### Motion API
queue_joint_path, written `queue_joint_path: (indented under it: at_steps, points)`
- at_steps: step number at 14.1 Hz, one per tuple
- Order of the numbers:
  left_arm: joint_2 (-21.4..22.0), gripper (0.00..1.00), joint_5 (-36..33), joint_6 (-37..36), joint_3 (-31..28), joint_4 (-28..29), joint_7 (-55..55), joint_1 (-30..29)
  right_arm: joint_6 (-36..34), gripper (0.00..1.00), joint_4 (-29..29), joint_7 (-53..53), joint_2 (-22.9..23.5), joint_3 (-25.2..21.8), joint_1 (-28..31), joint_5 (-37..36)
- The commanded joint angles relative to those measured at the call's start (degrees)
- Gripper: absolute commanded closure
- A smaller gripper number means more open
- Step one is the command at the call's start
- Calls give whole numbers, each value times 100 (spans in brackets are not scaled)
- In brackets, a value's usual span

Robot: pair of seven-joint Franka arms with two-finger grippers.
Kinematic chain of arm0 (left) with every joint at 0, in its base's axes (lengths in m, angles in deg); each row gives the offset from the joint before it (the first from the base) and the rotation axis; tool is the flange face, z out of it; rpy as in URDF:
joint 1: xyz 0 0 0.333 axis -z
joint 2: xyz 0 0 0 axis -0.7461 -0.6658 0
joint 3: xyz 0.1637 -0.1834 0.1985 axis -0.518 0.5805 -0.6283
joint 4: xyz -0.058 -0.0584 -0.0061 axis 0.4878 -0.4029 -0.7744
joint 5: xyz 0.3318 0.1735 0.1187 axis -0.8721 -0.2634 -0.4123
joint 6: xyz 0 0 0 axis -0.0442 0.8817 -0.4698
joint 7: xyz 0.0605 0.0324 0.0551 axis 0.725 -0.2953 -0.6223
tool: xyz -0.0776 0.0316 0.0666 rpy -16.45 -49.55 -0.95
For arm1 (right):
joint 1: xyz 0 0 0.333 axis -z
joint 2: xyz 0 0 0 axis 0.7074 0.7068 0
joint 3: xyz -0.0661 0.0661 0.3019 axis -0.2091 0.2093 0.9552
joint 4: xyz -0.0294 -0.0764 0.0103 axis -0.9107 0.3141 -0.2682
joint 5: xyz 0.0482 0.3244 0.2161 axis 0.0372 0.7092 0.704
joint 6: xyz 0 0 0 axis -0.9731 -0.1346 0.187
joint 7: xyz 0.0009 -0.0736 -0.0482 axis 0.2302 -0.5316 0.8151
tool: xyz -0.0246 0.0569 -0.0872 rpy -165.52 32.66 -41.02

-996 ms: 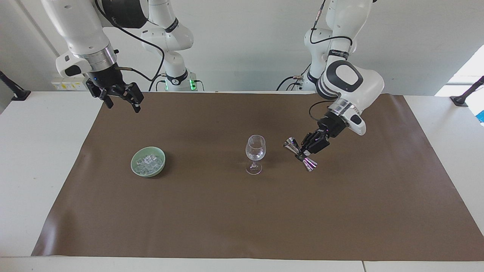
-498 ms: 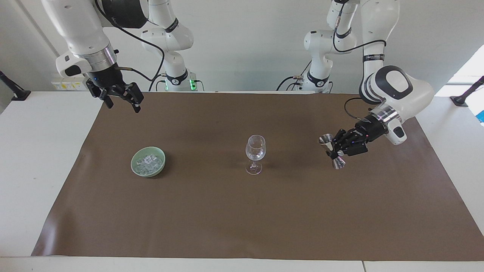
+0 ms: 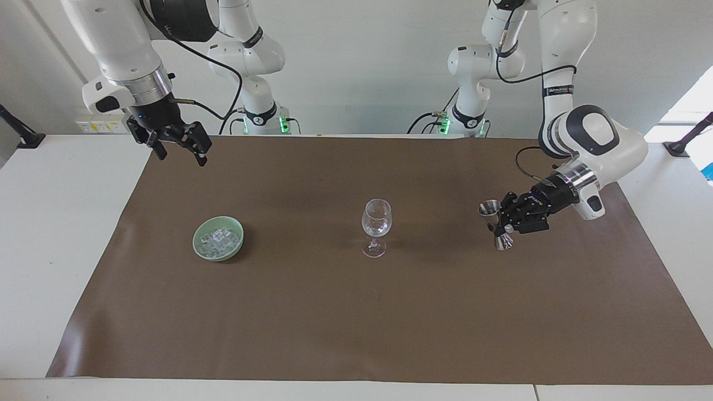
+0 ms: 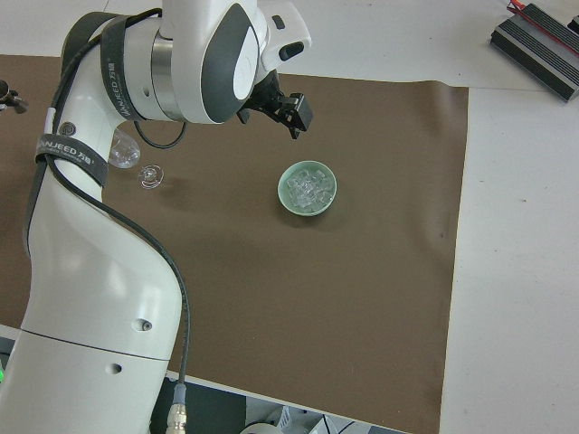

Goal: Pour wine and add ice with both arms
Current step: 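Lower the silver cup onto the table with the left gripper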

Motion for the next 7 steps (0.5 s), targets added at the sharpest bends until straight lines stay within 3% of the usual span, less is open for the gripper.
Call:
queue_joint_path:
  at_steps: [1, 5, 7]
  points:
    - [-283, 100, 382, -275, 67, -119, 477, -260, -25, 0, -129, 116, -122, 13, 37, 133]
    - [-451, 100, 577, -240, 67, -31, 944, -427, -25, 0, -129, 116, -122, 4, 37, 142]
    - [-757, 100, 813, -441, 93, -13, 998, -706, -25, 0, -129, 116, -122, 4, 37, 142]
